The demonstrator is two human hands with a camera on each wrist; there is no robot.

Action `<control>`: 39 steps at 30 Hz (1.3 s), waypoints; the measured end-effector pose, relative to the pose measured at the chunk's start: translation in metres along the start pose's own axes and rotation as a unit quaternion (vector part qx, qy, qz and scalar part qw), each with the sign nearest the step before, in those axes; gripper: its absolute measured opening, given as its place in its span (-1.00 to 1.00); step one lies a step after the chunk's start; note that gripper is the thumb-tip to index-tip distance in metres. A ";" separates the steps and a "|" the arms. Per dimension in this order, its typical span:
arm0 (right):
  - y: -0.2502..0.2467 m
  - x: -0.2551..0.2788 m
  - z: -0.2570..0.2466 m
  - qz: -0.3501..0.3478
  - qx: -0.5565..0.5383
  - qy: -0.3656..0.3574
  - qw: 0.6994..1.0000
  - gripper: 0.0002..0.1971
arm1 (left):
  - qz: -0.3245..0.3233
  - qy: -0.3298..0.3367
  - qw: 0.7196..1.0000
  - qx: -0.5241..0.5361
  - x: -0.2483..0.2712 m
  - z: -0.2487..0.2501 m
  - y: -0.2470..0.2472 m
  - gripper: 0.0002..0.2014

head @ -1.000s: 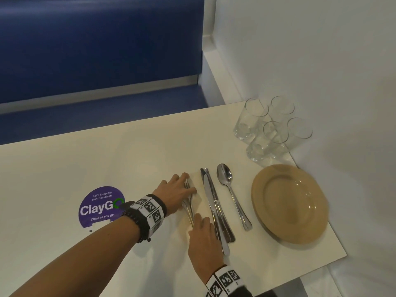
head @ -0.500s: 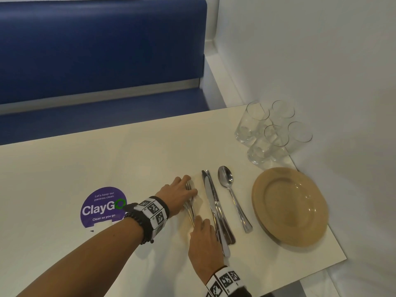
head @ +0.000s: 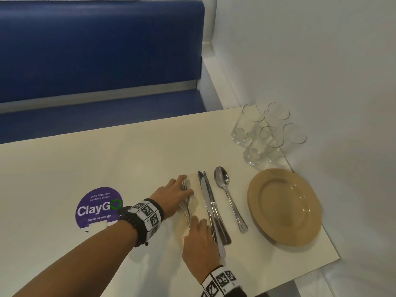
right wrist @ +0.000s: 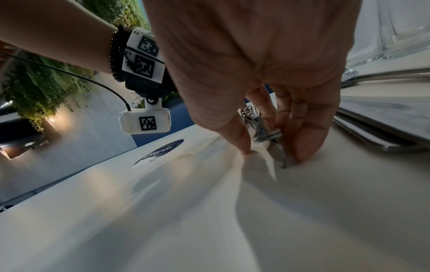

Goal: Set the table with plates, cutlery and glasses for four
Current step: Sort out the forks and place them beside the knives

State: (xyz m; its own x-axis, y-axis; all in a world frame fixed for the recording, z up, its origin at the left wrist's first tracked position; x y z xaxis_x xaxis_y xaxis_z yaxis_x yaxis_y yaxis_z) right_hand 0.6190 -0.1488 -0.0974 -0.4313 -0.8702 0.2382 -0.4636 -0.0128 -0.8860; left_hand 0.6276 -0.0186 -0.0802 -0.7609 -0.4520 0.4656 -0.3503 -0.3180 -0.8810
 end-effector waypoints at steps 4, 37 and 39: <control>-0.003 0.003 -0.003 -0.030 -0.017 -0.007 0.999 -0.46 | 0.010 -0.009 0.999 0.034 0.003 -0.006 0.003 -0.24; -0.102 0.129 0.133 0.110 -0.141 0.252 0.951 -0.64 | -0.062 0.081 0.938 0.331 0.081 0.086 -0.022 -0.84; -0.111 0.145 0.159 0.129 -0.141 0.290 0.938 -0.64 | -0.084 0.084 0.939 0.324 0.067 0.110 -0.026 -0.88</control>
State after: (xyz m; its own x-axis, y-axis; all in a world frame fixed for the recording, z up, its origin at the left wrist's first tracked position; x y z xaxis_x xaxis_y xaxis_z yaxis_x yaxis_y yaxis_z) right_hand 0.7310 -0.3517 -0.0283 -0.8683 -0.4103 0.2789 -0.4363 0.3640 -0.8229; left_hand 0.6461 -0.1326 -0.0163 -0.8191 -0.2306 0.5252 -0.1078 -0.8375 -0.5357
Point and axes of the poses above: each hand's wrist, its own x-axis away from the middle knuckle, its own y-axis out of the palm, z = x × y, the point moved 10 cm from there along -x, towards the middle knuckle, and after that the axes turned 12 degrees about -y, right-handed, at the moved point
